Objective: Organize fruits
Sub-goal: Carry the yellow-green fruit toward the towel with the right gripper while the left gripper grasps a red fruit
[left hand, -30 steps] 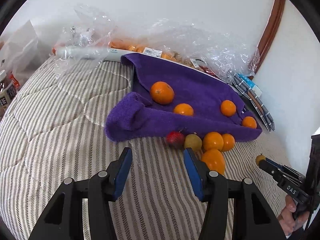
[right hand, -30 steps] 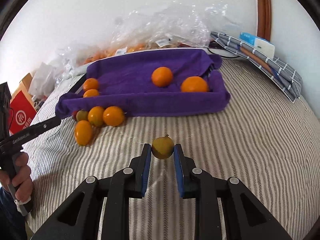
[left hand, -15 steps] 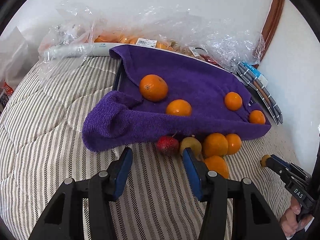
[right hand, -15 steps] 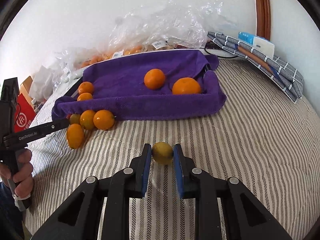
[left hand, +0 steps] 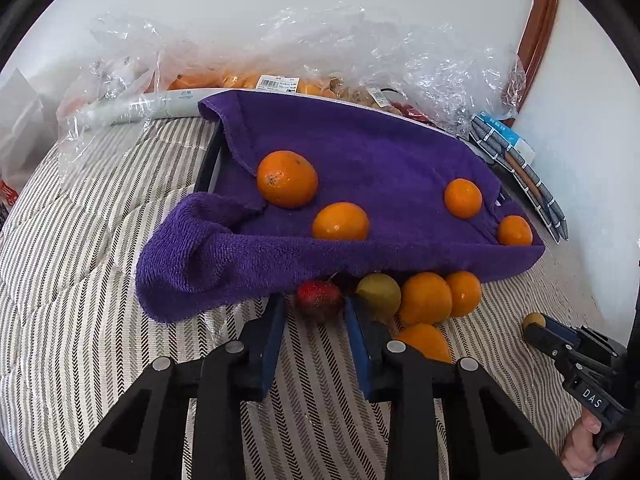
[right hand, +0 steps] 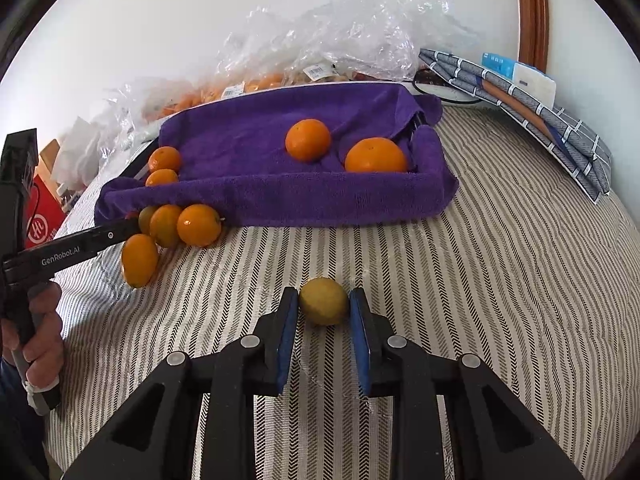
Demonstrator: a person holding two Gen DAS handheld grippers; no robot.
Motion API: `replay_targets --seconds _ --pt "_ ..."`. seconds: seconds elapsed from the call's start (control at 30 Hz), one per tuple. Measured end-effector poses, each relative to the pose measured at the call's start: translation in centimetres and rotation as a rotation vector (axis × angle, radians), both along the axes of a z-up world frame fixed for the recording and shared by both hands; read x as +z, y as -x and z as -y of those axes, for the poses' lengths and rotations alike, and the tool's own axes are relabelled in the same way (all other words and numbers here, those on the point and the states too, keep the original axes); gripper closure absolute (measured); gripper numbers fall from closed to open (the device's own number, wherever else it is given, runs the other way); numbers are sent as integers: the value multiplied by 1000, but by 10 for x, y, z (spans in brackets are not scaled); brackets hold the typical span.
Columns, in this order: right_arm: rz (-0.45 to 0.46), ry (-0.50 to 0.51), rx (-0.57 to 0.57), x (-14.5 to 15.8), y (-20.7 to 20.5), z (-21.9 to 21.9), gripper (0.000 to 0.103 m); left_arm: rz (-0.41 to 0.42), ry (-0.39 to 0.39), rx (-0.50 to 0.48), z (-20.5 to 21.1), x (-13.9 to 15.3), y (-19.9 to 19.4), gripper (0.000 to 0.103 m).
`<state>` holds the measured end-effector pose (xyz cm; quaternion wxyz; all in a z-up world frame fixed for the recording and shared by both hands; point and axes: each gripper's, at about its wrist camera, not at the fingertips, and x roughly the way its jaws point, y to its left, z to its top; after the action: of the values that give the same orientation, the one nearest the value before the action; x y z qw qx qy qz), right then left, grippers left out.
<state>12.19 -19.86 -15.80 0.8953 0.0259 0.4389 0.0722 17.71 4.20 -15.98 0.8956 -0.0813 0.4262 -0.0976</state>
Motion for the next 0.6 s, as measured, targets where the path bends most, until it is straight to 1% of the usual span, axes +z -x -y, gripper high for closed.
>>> replay_targets --seconds 0.1,0.17,0.23,0.37,0.5,0.6 --pt "-4 -3 3 -1 0 0 78 -1 23 7 -2 -1 -2 75" --pt "-4 -4 5 -1 -1 0 77 -4 36 10 -3 -1 -2 80" --pt "-4 -13 4 -1 -1 1 77 0 45 15 -3 -1 0 80" --pt "10 -39 -5 1 1 6 77 47 74 41 -10 4 10 80" --pt "30 -59 -10 4 4 9 77 74 104 60 -16 8 18 80" --pt "38 -68 -14 5 5 10 77 99 108 70 -17 11 21 80"
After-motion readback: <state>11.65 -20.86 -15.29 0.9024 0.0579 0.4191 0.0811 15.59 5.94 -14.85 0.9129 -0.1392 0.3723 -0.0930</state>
